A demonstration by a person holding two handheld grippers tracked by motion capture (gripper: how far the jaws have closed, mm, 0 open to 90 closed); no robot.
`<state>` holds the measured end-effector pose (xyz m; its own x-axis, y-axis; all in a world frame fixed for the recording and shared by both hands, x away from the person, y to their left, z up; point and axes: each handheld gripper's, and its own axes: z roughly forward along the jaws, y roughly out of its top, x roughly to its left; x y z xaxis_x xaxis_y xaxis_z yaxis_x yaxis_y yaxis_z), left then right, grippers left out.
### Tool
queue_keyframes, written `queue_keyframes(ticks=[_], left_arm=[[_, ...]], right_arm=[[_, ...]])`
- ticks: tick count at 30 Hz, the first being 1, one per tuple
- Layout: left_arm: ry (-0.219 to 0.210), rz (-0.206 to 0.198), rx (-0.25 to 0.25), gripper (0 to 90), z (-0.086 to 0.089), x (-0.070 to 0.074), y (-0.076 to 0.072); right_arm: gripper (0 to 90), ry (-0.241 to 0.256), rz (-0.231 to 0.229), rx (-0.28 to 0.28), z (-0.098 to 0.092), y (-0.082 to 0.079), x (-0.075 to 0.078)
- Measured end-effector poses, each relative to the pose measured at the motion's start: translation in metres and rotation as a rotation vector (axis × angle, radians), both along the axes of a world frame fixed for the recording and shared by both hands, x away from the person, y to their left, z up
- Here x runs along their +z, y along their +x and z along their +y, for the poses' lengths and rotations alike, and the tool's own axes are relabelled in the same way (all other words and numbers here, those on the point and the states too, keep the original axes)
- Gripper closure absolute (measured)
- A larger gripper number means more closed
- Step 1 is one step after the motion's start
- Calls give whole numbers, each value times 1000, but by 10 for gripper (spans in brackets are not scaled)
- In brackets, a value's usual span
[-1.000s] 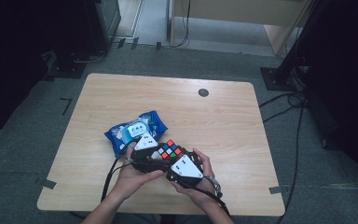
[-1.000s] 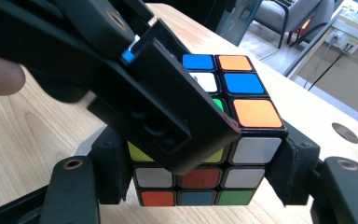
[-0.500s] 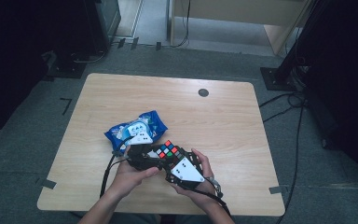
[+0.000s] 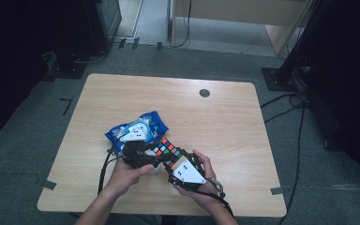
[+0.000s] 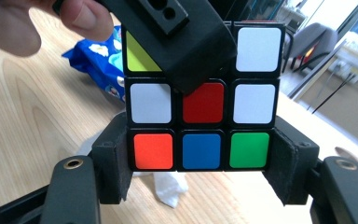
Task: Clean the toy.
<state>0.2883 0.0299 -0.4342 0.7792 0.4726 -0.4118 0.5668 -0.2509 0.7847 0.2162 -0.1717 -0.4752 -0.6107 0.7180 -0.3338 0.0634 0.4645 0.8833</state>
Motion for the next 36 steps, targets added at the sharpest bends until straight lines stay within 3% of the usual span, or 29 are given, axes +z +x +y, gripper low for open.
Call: queue_keyframes(ticks=[11, 16, 19, 21, 24, 28, 31, 34, 36], left_arm=[[56, 16, -12, 320, -5, 0, 0], [45, 9, -28, 342, 0, 2, 1], [40, -25, 53, 342, 16, 6, 5], [3, -34, 86, 342, 32, 10, 9], [-19, -84, 144, 342, 51, 16, 11], [-43, -126, 194, 342, 67, 19, 13], [-17, -153, 242, 341, 69, 17, 12], [-6, -150, 250, 341, 69, 14, 13], [8, -155, 247, 341, 69, 13, 12]], right_arm=[[349, -118, -100, 25, 5, -6, -2], [346, -78, -86, 56, 4, -3, -1], [312, -56, -44, 35, 3, 1, -3], [303, -33, 1, 16, 0, 7, -6], [313, 33, 111, 5, -3, 18, -11], [337, 109, 231, 16, 6, 31, -18], [372, 109, 306, -15, 19, 40, -22], [435, 118, 359, -35, 32, 47, -26], [483, 95, 383, -47, 39, 50, -30]])
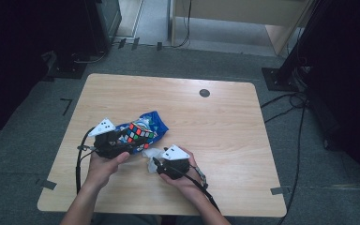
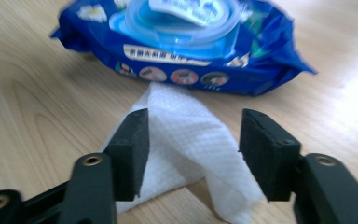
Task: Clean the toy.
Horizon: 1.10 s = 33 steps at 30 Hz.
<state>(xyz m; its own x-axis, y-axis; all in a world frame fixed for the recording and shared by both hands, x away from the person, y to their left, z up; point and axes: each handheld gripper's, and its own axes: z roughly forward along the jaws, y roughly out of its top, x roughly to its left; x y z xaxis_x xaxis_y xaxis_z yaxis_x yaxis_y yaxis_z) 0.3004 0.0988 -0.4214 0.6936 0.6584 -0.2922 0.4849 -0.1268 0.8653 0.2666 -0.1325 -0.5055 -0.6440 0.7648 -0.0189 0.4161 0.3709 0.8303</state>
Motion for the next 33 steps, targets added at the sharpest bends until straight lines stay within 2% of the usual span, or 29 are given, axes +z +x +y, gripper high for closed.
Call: queue_keyframes(ticks=[4, 7, 9, 11, 15, 20, 23, 25, 27, 28, 29, 31, 33], left_arm=[[9, -9, -10, 341, -2, -1, -1], [15, -20, -19, 341, -4, -2, -3], [20, -30, -26, 341, -6, -2, -3], [24, -40, -30, 341, -6, -3, -5], [25, -50, -27, 341, -7, -5, -5], [27, -50, -21, 341, -8, -8, -4], [25, -55, -19, 341, -9, -8, -5], [28, -54, -22, 341, -10, -9, -5], [33, -53, -22, 341, -11, -10, -5], [34, -52, -24, 341, -12, -11, -5], [37, -51, -26, 341, -12, -11, -5], [38, -53, -26, 341, -13, -12, -6], [39, -51, -26, 341, -13, -12, -5]], right_arm=[[608, -34, 41, -21, 3, 6, -9], [749, -55, 71, -35, 1, 9, -13], [833, -64, 69, -37, -2, 8, -11], [873, -61, 69, -37, -6, 7, -8], [895, -35, 35, -70, -28, 2, 4], [895, -7, -26, -94, -68, -4, 25], [873, -2, -24, -110, -88, -5, 36], [795, -52, 26, -65, -95, -4, 35], [727, -117, 92, 35, -96, -3, 28], [701, -151, 102, 73, -96, -4, 25], [667, -162, 116, 107, -97, -5, 24], [606, -116, 119, 150, -100, -4, 26], [529, -46, 72, 151, -102, -3, 31]])
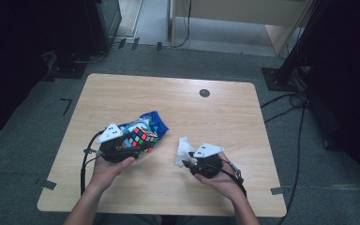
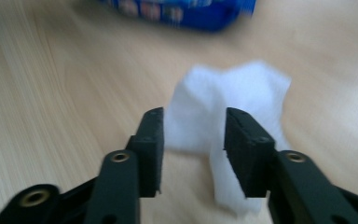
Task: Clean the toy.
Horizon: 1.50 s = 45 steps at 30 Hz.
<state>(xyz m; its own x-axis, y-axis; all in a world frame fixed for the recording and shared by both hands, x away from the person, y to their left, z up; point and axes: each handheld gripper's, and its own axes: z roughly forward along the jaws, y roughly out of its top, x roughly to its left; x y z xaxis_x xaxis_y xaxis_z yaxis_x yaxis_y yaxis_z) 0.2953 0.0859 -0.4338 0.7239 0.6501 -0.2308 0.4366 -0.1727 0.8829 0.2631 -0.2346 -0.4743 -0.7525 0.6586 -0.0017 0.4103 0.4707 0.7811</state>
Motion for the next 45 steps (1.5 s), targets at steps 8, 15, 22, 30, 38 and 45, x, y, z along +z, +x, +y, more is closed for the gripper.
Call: queue_keyframes(ticks=[8, 15, 22, 30, 38, 45], left_arm=[[-1, -7, -12, 341, -4, -2, -2], [26, -44, -41, 342, -14, -6, -8], [60, -91, -99, 342, -23, -10, -12], [89, -99, -156, 342, -42, -16, -20], [128, -118, -181, 343, -57, -21, -26], [126, -192, -209, 343, -61, -19, -36]], right_arm=[[408, -17, -20, -132, 18, 15, -28], [747, -67, -17, -194, 22, 15, -35], [852, 35, -83, -221, 11, 7, -12], [864, 267, -224, -158, 11, -19, 44], [865, 367, -222, -103, 29, -33, 58], [862, 416, -151, -79, 38, -30, 48]])
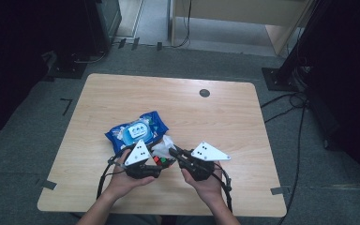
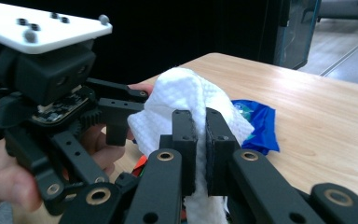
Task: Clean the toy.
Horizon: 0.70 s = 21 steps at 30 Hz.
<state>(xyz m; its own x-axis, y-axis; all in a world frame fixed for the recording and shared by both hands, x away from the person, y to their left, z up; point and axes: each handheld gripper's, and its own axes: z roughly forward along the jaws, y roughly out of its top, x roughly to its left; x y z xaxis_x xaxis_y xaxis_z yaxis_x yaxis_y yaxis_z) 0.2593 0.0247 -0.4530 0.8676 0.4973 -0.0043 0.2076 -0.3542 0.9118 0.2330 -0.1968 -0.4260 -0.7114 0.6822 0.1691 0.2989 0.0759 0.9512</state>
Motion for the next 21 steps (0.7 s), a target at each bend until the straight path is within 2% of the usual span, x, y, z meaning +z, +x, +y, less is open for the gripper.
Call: queue_keyframes(ticks=[3, 7, 10, 11, 12, 21], left_arm=[[-2, -3, -1, 343, 1, 0, -1], [-12, -5, -1, 343, 3, 1, 0], [-20, -17, 0, 343, 4, 2, -1], [-2, -38, 15, 343, 3, 3, -3], [2, -40, 16, 343, 3, 3, -3], [-27, -46, -6, 343, 6, 5, -4]], right_arm=[[858, 41, 31, 4, -2, 2, -2], [862, 20, 27, -21, -5, 3, -3], [867, 18, 53, -14, -5, 5, -5], [867, 14, 48, -20, -5, 5, -7], [867, 10, 48, -20, -5, 6, -7], [866, -129, 57, -79, -10, 14, -17]])
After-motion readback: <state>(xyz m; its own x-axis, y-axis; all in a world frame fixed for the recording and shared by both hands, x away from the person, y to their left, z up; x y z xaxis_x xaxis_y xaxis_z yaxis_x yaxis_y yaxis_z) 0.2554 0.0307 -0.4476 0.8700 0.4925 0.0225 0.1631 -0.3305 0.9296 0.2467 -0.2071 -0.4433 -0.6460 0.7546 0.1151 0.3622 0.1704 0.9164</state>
